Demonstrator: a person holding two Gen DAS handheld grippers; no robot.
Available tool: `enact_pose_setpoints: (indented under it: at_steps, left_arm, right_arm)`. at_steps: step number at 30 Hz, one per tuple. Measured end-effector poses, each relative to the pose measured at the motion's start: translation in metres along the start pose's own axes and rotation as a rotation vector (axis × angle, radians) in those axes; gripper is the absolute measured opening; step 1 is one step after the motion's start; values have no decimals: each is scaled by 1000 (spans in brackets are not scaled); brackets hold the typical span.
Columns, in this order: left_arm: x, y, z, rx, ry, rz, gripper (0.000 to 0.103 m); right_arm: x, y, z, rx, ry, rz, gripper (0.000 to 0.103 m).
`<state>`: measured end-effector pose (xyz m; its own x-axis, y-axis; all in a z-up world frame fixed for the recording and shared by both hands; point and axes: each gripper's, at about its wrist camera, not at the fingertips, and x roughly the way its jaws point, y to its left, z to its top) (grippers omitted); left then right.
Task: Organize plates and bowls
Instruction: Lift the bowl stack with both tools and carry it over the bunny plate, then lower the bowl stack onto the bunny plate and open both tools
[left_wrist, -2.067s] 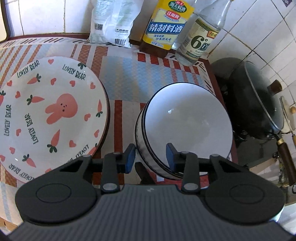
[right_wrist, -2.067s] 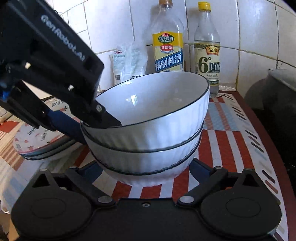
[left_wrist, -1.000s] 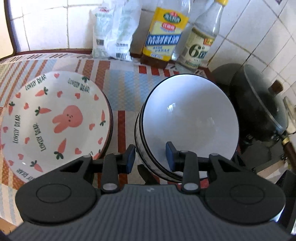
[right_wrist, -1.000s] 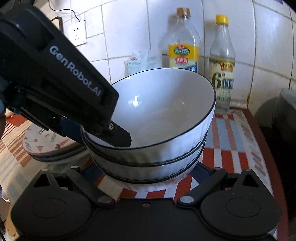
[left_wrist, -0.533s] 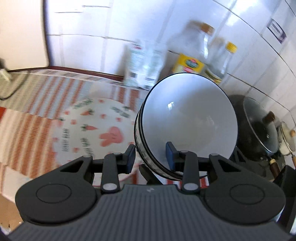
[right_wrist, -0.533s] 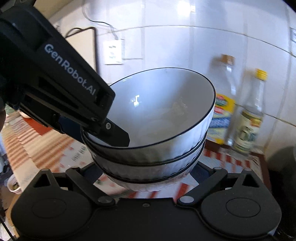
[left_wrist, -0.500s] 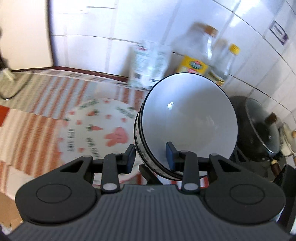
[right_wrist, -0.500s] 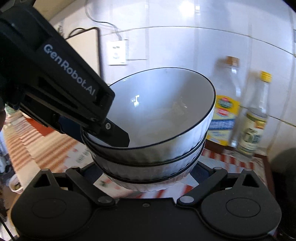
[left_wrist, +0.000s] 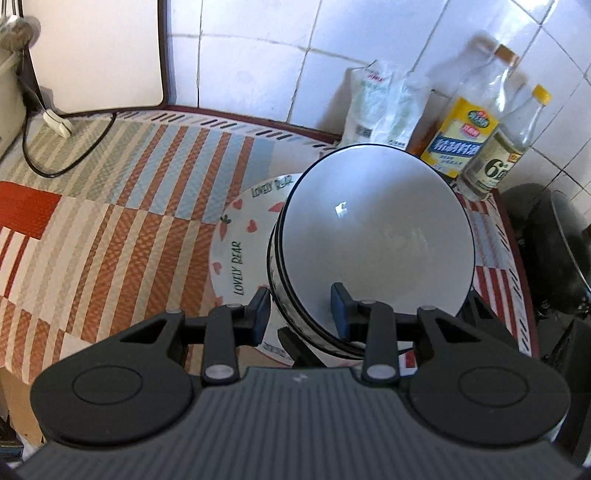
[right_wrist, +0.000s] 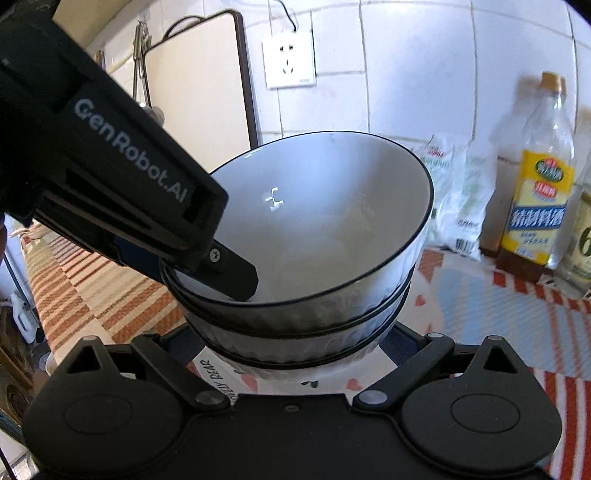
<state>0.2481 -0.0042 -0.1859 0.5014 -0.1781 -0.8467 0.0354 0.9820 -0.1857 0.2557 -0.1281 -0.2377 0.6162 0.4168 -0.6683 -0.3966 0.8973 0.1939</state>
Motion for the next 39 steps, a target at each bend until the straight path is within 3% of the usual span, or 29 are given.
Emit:
enact_pose_setpoints:
  at_steps: [11, 22, 31, 39]
  left_arm:
    - [28, 17, 12, 6, 30, -23, 33]
    - [32, 17, 14, 0, 14, -21, 33]
    - [34, 18, 18, -7, 17, -12, 32]
    - [15, -1, 18, 116, -31, 65, 34]
  right_arm:
    - [34, 0, 5, 9, 58, -26, 100]
    - [35, 1, 5, 22, 69, -33, 101]
    - [22, -2, -1, 35, 72, -47, 101]
    - [-21, -21, -12, 175, 8, -29, 100]
